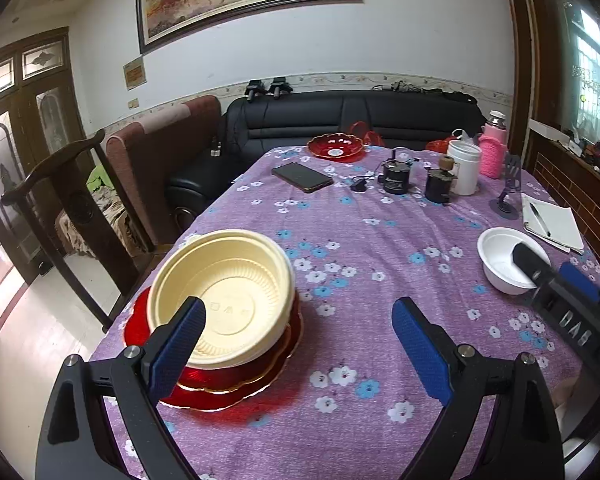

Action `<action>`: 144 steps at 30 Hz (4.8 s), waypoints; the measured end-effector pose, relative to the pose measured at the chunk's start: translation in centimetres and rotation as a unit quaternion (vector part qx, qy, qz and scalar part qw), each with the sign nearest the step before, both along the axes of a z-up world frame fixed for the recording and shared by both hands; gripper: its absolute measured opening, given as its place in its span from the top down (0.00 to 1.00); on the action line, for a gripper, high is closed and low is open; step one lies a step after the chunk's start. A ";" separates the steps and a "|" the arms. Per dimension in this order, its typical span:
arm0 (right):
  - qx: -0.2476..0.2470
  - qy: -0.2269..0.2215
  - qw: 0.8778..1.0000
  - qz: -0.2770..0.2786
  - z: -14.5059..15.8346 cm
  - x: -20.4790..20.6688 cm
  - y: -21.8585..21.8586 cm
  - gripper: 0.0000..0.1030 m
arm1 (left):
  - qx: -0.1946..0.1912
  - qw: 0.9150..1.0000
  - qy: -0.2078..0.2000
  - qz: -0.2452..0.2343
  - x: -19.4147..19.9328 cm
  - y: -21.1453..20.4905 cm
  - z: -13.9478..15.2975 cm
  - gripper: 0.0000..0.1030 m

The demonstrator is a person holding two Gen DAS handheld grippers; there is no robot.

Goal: Organize plates and bowls
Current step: 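Withdraw the right tool and move it toward the white bowl, then grip the white bowl rim with the right tool and lift it, then carry the white bowl with the right tool over the beige bowl, then lower the white bowl into the beige bowl and open the right tool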

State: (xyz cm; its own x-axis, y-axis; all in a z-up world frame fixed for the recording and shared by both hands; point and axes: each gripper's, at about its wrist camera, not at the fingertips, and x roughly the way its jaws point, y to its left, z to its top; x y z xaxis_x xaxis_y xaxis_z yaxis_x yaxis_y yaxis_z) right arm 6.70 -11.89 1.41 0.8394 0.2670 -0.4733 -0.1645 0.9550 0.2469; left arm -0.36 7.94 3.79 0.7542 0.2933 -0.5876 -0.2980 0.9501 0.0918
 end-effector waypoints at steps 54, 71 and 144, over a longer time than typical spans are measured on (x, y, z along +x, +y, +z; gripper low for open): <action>0.100 0.190 0.977 -0.007 -8.9 15.5 -12.9 0.83 | -0.211 0.936 0.207 -0.192 25.7 -13.8 -11.5 0.85; 0.088 0.104 0.982 0.132 -4.1 9.5 -4.2 0.85 | -0.167 0.975 0.104 -0.108 13.9 -5.4 -3.9 0.86; -0.045 0.018 0.982 0.180 -1.2 -3.7 11.4 0.13 | 0.040 0.986 -0.104 0.122 -3.0 5.6 2.3 0.00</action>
State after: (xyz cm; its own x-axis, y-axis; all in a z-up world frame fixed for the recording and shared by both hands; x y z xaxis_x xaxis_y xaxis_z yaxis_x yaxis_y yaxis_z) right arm 2.98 -0.54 0.20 0.6806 0.4999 -0.5356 -0.4892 0.8543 0.1756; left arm -3.40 13.53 6.05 0.7574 0.5201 -0.3949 -0.5374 0.8399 0.0757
